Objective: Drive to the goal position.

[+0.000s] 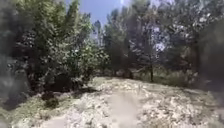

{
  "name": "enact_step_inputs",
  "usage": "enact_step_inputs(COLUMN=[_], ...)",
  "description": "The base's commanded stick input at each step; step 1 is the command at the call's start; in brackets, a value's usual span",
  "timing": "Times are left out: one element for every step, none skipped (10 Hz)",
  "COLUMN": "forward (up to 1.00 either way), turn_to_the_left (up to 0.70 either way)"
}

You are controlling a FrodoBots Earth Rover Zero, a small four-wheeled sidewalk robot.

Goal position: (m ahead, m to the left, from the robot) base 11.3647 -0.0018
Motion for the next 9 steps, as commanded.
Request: enact_step_inputs(forward=[0.5, 0.5, 0.5, 0.5, 0.5, 0.5, 0.5, 0.5, 0.5], turn_to_the_left=[0.0, 0.0, 0.0, 0.0, 0.0, 0.0, 0.0, 0.0, 0.0])
